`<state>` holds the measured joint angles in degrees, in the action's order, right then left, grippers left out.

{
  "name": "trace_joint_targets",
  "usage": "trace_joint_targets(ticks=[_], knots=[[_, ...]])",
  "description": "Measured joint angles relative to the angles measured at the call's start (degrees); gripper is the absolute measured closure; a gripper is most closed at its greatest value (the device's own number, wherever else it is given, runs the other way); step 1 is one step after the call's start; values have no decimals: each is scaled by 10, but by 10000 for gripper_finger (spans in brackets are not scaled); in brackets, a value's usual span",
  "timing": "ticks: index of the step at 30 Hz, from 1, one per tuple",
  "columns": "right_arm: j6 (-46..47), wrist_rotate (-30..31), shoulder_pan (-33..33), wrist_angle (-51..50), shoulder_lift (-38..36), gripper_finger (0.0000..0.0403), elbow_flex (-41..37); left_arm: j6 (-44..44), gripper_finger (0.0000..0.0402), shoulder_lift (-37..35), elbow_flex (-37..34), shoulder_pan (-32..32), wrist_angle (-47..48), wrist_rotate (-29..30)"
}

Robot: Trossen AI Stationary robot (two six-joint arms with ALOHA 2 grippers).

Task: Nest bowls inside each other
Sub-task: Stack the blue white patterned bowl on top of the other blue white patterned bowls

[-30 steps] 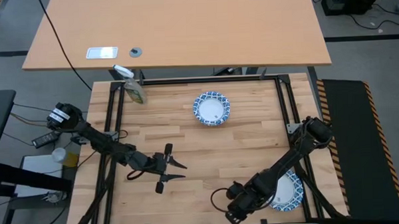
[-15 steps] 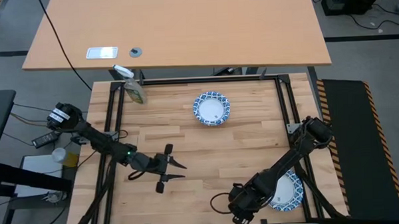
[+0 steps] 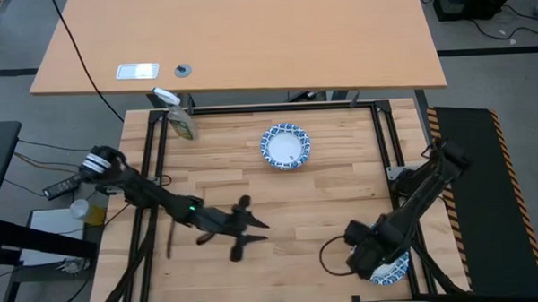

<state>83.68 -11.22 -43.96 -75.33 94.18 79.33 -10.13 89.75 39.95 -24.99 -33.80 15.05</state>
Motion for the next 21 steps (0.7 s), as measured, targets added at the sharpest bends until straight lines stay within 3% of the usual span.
trace_joint_targets(ticks=[6,12,21], knots=[[-49,29,3,-14,-10,267,-60,37,251,116,132,2,31,-1],[-105,19,4,-8,-14,238,-166,53,251,192,238,2,71,0],[-197,22,10,47,-53,158,-262,48,251,214,287,11,96,2]])
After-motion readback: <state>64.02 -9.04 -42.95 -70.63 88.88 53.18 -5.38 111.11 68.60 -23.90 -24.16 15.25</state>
